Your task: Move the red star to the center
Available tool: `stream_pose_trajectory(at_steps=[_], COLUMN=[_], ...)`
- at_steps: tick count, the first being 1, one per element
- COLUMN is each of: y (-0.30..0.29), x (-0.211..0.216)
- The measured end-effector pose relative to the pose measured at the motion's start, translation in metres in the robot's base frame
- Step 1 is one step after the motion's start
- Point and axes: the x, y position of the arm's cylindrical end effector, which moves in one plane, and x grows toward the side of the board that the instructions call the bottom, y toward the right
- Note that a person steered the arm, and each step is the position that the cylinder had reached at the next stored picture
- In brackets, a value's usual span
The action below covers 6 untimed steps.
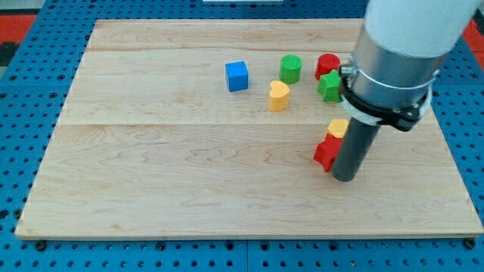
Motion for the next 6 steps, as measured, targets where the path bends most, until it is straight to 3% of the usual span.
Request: stream_pose_trajectory(at_steps=[1,2,3,5,6], y=[0.021,0.037,-0.018,-0.073,-0.105], x=[0.013,-0.016,-0.03,-0.027,-0.072])
